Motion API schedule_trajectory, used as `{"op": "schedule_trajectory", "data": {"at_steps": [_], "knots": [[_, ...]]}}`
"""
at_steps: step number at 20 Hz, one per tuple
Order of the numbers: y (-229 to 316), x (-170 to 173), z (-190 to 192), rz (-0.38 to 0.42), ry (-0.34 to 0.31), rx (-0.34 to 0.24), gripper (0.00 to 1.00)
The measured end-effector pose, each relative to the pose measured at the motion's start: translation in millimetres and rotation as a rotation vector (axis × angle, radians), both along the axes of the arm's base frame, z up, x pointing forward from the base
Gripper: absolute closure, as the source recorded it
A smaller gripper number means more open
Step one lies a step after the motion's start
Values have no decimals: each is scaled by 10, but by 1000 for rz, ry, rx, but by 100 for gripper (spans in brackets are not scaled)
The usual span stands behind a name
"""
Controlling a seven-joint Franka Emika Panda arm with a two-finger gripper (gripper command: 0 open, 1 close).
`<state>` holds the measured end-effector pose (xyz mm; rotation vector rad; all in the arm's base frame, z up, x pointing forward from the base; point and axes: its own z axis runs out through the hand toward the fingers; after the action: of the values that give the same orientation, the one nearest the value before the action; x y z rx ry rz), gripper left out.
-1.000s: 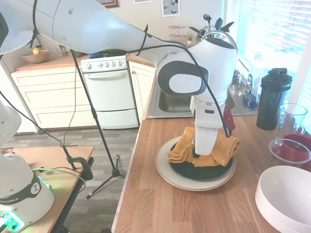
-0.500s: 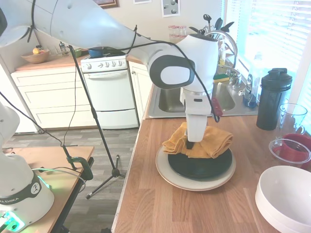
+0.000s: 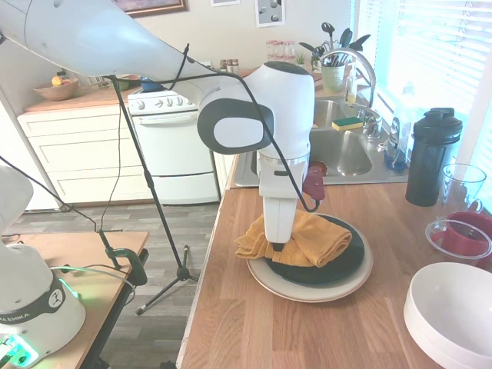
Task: Wipe the blue plate in counterclockwise motion
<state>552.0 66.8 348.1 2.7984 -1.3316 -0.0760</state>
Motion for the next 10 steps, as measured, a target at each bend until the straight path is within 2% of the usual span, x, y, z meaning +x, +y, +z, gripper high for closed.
{"op": "schedule_trajectory", "data": {"at_steps": [6, 10], "knots": [[-292, 220, -36, -49, 20, 25, 100], [-310, 349, 0, -46, 26, 28, 100]]}}
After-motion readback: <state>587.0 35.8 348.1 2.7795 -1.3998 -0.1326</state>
